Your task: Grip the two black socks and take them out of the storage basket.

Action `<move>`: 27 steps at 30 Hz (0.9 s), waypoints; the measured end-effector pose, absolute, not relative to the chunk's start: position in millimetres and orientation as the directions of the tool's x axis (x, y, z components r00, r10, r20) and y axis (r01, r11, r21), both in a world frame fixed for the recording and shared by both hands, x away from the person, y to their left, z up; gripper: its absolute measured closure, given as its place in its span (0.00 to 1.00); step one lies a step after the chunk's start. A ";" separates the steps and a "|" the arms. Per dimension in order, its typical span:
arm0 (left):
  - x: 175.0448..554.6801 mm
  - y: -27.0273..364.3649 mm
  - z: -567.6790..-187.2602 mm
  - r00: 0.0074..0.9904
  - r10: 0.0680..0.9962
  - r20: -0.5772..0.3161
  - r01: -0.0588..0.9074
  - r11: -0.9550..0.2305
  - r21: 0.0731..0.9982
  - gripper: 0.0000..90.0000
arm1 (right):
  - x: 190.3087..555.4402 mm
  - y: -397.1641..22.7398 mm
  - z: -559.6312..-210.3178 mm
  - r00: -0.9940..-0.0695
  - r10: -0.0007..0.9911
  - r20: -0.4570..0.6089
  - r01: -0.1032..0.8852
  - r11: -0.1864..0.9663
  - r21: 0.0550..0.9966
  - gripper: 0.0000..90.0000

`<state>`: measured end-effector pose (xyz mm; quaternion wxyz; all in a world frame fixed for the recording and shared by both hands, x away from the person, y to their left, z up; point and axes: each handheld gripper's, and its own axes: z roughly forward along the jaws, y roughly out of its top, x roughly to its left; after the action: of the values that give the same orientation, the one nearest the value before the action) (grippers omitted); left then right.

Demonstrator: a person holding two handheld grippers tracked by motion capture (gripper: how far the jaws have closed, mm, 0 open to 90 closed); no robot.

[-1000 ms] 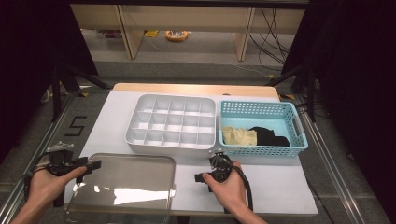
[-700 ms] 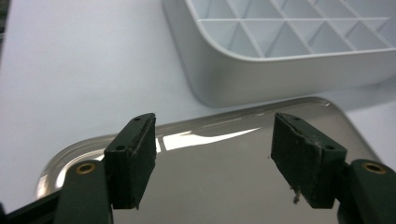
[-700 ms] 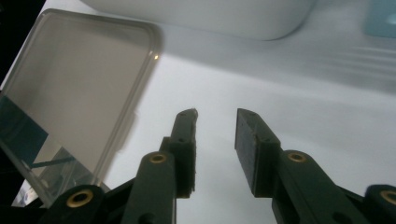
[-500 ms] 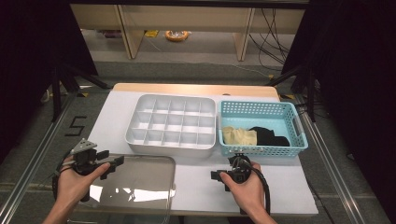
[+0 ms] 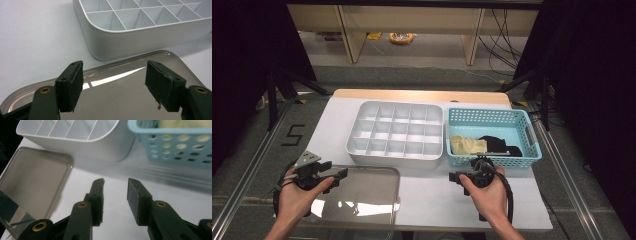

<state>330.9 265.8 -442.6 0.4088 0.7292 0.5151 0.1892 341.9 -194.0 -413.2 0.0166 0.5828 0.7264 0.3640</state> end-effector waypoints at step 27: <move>324.1 254.4 -448.2 0.435 0.895 -0.096 0.572 -0.192 0.798 0.35 | 418.9 -277.4 -376.7 -0.092 0.954 0.284 0.839 -0.079 0.539 0.70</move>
<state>324.1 254.4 -448.2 0.4024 0.7455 0.4918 0.2010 418.9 -277.4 -376.7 0.0941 0.6670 0.6720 0.3077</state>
